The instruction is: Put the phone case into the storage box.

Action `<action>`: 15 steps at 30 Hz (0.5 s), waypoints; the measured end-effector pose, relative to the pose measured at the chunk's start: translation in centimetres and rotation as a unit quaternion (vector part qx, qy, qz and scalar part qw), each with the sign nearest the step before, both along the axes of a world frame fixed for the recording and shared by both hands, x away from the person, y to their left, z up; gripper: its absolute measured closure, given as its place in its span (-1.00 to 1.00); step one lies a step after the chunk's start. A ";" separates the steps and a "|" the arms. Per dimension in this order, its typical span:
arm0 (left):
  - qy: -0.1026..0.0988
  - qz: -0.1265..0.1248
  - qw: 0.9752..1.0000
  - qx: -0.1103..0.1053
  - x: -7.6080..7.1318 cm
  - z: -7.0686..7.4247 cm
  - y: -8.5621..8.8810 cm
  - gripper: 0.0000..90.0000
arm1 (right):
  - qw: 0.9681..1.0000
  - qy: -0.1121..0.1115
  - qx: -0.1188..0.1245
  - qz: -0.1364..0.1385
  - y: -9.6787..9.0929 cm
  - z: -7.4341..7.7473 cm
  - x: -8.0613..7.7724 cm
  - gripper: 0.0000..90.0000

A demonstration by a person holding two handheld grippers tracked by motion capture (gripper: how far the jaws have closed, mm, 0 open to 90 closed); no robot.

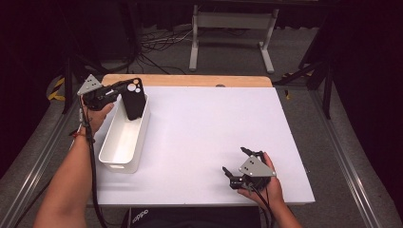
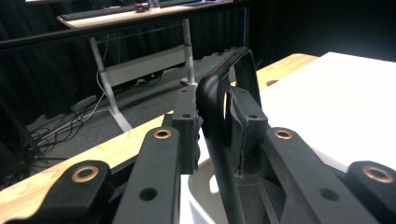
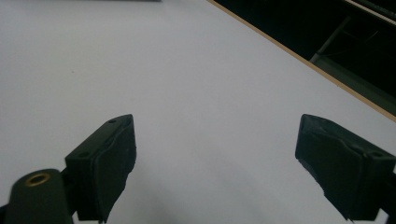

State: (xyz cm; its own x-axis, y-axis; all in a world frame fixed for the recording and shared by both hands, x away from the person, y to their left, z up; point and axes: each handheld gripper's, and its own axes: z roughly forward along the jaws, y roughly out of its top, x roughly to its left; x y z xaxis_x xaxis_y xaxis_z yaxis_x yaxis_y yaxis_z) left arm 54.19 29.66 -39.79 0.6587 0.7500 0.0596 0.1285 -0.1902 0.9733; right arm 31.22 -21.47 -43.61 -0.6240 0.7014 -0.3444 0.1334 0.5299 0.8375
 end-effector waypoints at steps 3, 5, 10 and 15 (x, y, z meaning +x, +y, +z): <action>0.009 0.007 1.000 0.024 0.3 -0.3 -0.3 0.61 | 1.000 0.001 0.000 0.001 0.0 0.0 0.0 -0.70; 0.011 0.012 0.999 0.035 0.4 -0.5 -0.5 0.60 | 1.000 0.001 0.001 0.002 0.0 0.0 0.0 -0.70; 0.012 0.023 0.999 0.041 0.5 -0.6 -0.8 0.59 | 1.000 0.002 0.004 0.002 0.0 0.1 0.0 -0.70; 0.031 0.035 0.997 0.066 0.9 -1.1 -1.0 0.57 | 1.000 0.004 0.003 0.005 0.0 0.0 0.1 -0.70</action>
State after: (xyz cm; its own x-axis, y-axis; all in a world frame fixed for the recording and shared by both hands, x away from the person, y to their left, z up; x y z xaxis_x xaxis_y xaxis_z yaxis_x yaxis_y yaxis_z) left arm 55.10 28.68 -40.88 0.6101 0.7830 0.1210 0.2061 -0.3043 0.9300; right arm 31.28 -21.46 -43.60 -0.6338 0.6967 -0.3360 0.1338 0.5266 0.8395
